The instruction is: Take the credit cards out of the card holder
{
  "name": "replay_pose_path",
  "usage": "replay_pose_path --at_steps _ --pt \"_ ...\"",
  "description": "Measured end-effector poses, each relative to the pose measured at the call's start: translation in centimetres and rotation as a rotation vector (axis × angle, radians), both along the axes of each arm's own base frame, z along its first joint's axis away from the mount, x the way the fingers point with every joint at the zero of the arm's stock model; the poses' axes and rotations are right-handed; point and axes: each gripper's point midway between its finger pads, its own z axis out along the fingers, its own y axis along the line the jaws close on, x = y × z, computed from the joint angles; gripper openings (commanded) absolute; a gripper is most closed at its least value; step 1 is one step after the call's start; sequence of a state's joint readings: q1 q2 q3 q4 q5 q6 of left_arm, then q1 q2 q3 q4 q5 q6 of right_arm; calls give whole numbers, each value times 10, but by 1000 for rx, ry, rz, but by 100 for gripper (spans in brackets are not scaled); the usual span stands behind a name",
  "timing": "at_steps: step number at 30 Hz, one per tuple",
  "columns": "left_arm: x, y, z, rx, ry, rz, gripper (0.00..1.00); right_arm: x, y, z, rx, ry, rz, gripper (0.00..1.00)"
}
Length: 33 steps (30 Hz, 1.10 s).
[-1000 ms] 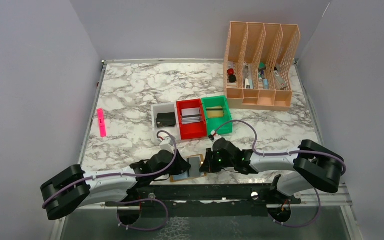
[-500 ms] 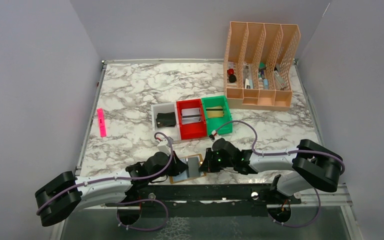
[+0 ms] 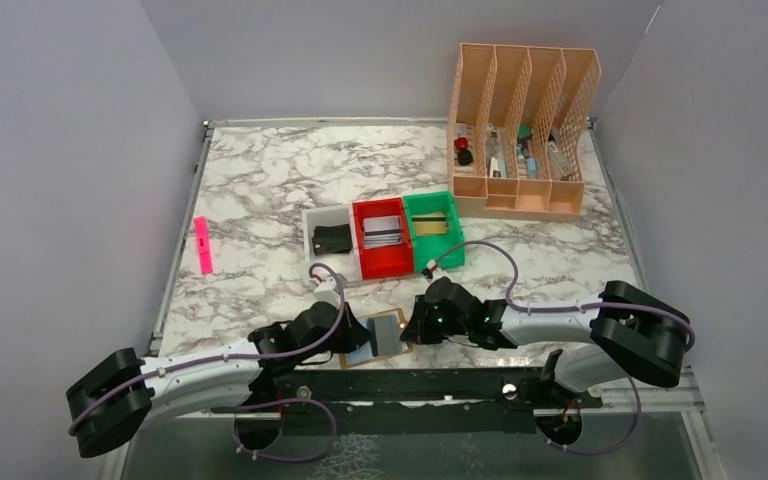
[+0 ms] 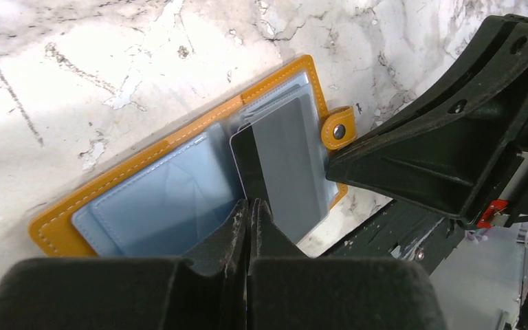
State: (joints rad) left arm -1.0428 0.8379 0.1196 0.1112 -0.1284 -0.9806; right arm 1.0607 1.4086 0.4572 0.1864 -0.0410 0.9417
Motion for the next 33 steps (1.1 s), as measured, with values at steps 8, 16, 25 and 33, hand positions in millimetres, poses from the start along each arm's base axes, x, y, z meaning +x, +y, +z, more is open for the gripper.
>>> replay_pose_path --at_steps 8,16,25,33 --pt "-1 9 -1 29 -1 13 0 1 0 1 -13 -10 7 11" --pt "-2 11 -3 38 1 15 0 1 3 19 24 -70 69 21" --pt "-2 11 -2 37 2 15 0 -3 28 25 87 -76 172 29" --pt "-2 11 -2 36 1 16 0 -3 37 9 68 -40 187 30"
